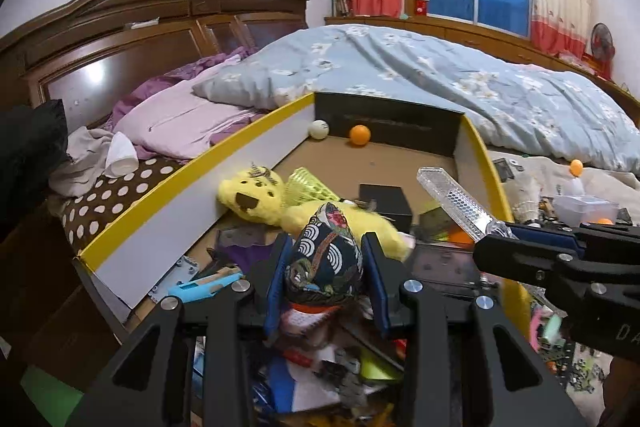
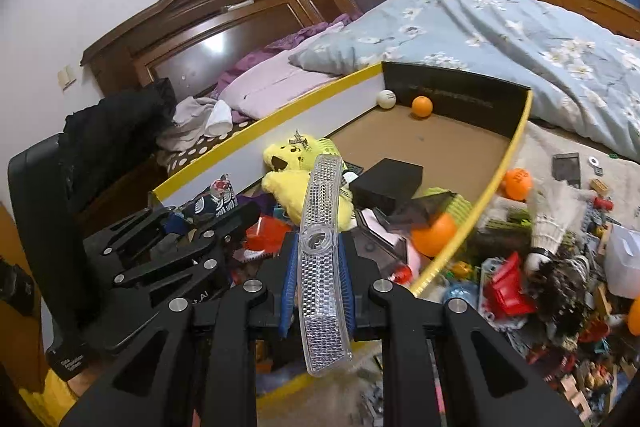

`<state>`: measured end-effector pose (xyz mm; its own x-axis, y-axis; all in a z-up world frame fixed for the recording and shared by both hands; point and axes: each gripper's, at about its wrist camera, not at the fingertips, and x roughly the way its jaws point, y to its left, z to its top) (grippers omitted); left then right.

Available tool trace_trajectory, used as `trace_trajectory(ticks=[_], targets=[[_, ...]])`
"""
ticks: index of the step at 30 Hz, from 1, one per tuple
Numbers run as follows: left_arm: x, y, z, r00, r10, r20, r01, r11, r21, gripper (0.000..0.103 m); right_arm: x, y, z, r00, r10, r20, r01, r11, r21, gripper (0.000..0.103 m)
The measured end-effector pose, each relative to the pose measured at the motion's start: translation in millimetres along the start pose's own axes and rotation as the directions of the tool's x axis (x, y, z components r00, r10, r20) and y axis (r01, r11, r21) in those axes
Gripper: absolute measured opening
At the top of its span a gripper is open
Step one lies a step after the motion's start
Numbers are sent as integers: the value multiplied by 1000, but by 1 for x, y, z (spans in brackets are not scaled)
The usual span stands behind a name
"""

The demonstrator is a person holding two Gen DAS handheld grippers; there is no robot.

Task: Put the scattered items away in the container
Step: 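Carry both held items over the yellow box and open both tools to drop them, then move both open tools back over the toy pile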

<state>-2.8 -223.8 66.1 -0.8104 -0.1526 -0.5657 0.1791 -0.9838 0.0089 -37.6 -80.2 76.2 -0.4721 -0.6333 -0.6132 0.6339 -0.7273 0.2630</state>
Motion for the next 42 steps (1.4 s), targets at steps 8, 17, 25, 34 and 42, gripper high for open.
trace_trajectory(ticks=[8, 17, 25, 34, 42], targets=[[8, 14, -3, 1000, 20, -17, -20, 998, -54, 43, 11, 5, 6, 1000, -5, 17, 5, 1000, -13, 28], [0, 12, -4, 1000, 17, 0, -17, 999, -49, 60, 1, 7, 0, 1000, -6, 20, 6, 1000, -15, 29], [-16, -15, -5, 999, -34, 9, 34, 999, -5, 62, -35, 1, -18, 999, -13, 48, 13, 1000, 7, 29], [-42, -68, -11, 986, -166, 14, 165, 985, 51, 62, -90, -26, -56, 994, -92, 67, 89, 995, 50, 29], [-63, -130, -25, 957, -290, -5, 288, 951, 114, 62, -141, -66, -103, 970, -233, 67, 224, 967, 123, 29]])
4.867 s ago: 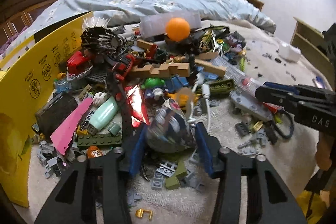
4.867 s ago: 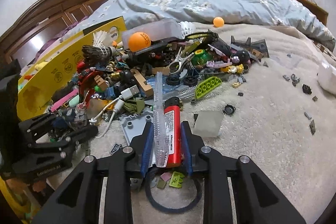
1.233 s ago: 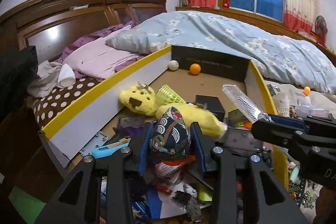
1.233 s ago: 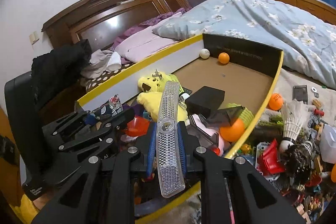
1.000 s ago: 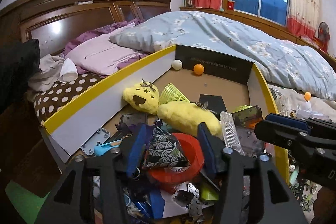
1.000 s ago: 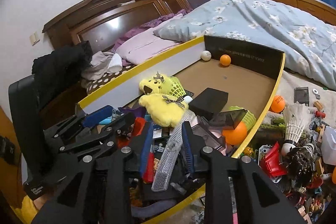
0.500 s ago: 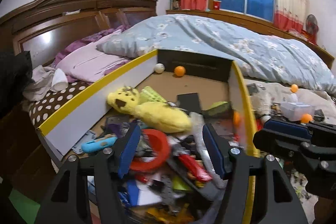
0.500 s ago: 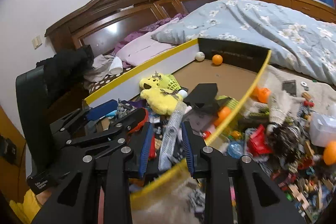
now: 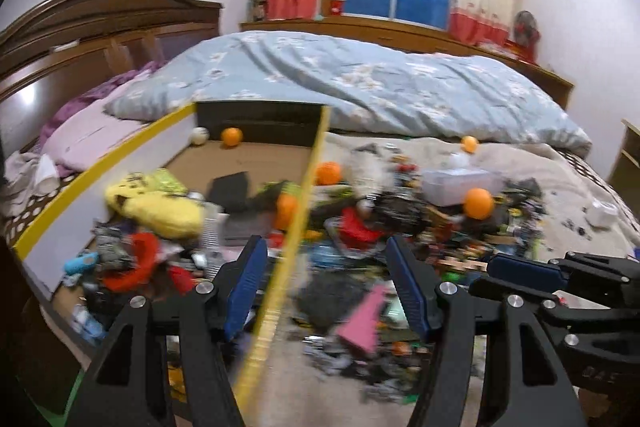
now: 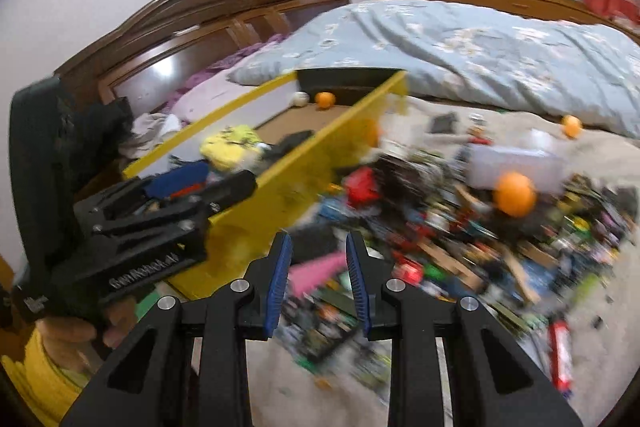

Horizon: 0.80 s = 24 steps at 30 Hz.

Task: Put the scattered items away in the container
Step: 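Move both open tools back over the toy pile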

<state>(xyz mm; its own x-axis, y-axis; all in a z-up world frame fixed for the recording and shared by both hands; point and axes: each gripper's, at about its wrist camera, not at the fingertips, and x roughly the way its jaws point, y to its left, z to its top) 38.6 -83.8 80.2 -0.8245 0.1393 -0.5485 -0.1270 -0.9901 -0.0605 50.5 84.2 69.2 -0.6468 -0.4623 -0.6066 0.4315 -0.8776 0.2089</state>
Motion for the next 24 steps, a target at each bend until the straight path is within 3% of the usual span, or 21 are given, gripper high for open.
trace_trajectory(ticks=[7, 15, 24], targets=[[2, -52, -15, 995, -97, -29, 98, 994, 47, 62, -29, -49, -37, 995, -104, -2, 104, 992, 65, 29], [19, -104, -44, 974, -197, -111, 208, 973, 101, 62, -48, -96, -68, 977, -212, -12, 212, 968, 133, 29], [46, -131, -66, 958, -229, -174, 252, 960, 125, 62, -55, -129, -88, 961, -276, -29, 276, 943, 184, 29]])
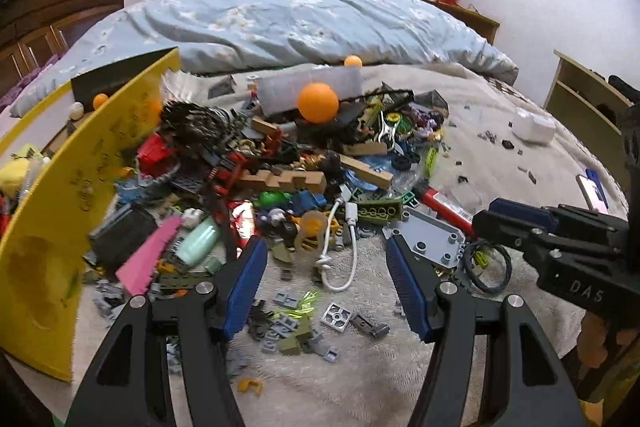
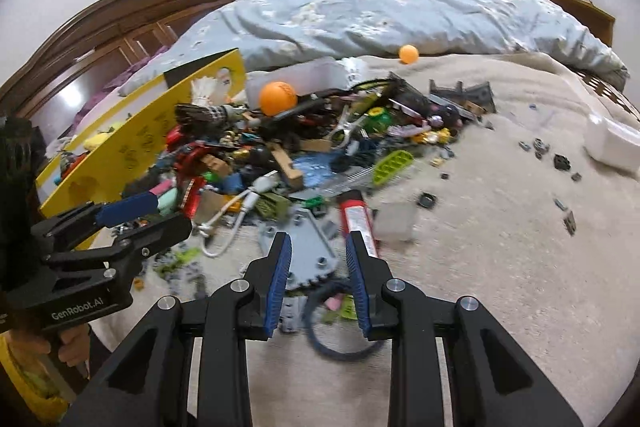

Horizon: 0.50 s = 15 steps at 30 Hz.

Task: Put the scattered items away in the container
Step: 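Move both open tools back over the toy pile, then grasp the red cylinder with the right tool while the left tool grasps the wooden stick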

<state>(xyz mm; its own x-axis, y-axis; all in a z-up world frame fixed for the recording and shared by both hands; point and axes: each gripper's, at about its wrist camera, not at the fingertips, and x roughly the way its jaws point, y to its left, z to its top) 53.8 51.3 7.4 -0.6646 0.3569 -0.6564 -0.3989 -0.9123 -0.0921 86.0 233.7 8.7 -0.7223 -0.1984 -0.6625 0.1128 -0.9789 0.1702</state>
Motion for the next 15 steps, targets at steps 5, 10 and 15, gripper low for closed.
trace_trajectory(ticks=[5, 10, 15], targets=[[11, 2, -1, 1000, 3, 1, -3, 1000, -1, 50, 6, -7, -2, 1000, -6, -7, 6, 1000, 13, 29], [19, 6, 1, 1000, 4, -9, -4, 1000, -3, 41, 15, -11, -1, 1000, -12, -18, 12, 1000, 23, 29], [27, 10, 12, 1000, -16, 14, 16, 1000, -12, 43, 22, -10, -1, 1000, -15, -27, 16, 1000, 21, 29]])
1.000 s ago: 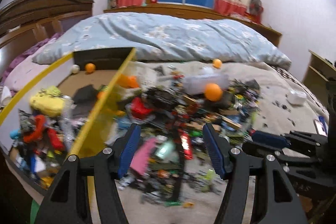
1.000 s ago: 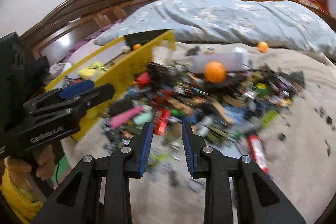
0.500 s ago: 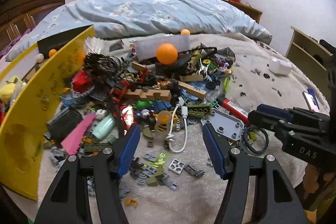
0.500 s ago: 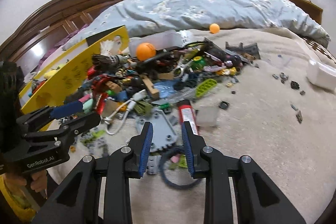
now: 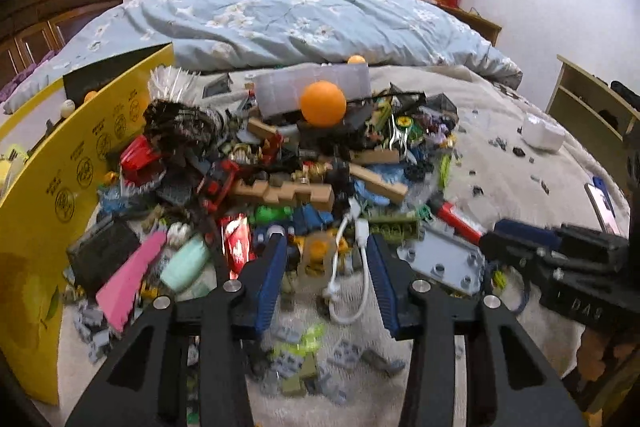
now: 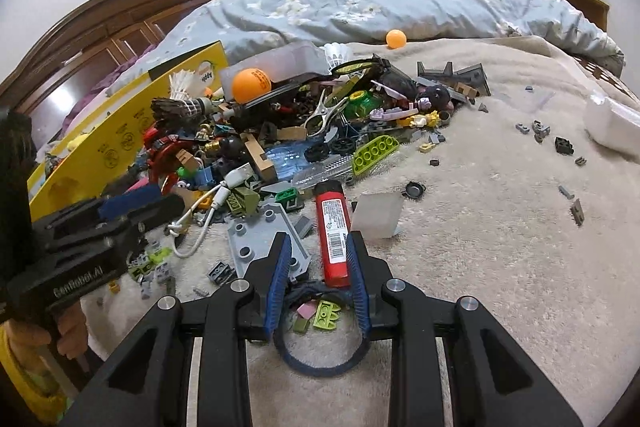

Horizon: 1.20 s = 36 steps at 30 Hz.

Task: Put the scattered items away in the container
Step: 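Grasp the red cylinder with the right tool while the left tool grasps the wooden stick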

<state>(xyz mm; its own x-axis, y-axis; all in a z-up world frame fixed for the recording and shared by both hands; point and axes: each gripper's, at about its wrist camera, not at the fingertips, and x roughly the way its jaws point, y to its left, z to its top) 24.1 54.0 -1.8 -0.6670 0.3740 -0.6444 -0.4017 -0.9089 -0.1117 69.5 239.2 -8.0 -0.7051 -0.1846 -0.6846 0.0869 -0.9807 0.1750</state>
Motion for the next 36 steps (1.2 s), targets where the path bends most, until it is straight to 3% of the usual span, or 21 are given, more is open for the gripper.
trace_trajectory(ticks=[4, 9, 11, 13, 17, 18, 21, 23, 27, 36], targets=[[12, 4, 9, 1000, 14, 3, -14, 1000, -13, 59, 4, -1, 1, 1000, -9, -1, 9, 1000, -1, 29], [30, 16, 21, 997, 77, 13, -77, 996, -36, 67, 10, -5, -1, 1000, -11, -10, 11, 1000, 6, 29], [36, 17, 23, 995, 101, 16, -100, 995, -21, 70, 12, -6, -1, 1000, -4, -10, 4, 1000, 11, 29], [39, 13, 24, 992, 125, 25, -125, 992, 14, 80, 15, -9, -2, 1000, 2, -12, -2, 1000, 18, 29], [45, 7, 28, 989, 149, 21, -150, 987, 51, 81, 20, -12, -3, 1000, 18, -11, -17, 999, 31, 29], [46, 8, 28, 990, 143, 21, -143, 988, 50, 79, 21, -12, -3, 1000, 21, -9, -20, 999, 33, 29], [48, 11, 27, 996, 90, -11, -90, 996, 15, 47, 21, -15, -4, 999, 36, -2, -36, 998, 42, 29], [43, 10, 26, 996, 86, 4, -86, 996, 11, 42, 21, -17, -4, 999, 47, 1, -47, 998, 50, 29], [32, 3, 25, 997, 78, 20, -78, 996, 31, 16, 18, -19, -5, 998, 55, 13, -56, 997, 56, 20], [18, -13, 8, 999, -46, -14, 46, 998, 30, 12, 6, -19, -6, 998, 54, 22, -56, 997, 53, 20]])
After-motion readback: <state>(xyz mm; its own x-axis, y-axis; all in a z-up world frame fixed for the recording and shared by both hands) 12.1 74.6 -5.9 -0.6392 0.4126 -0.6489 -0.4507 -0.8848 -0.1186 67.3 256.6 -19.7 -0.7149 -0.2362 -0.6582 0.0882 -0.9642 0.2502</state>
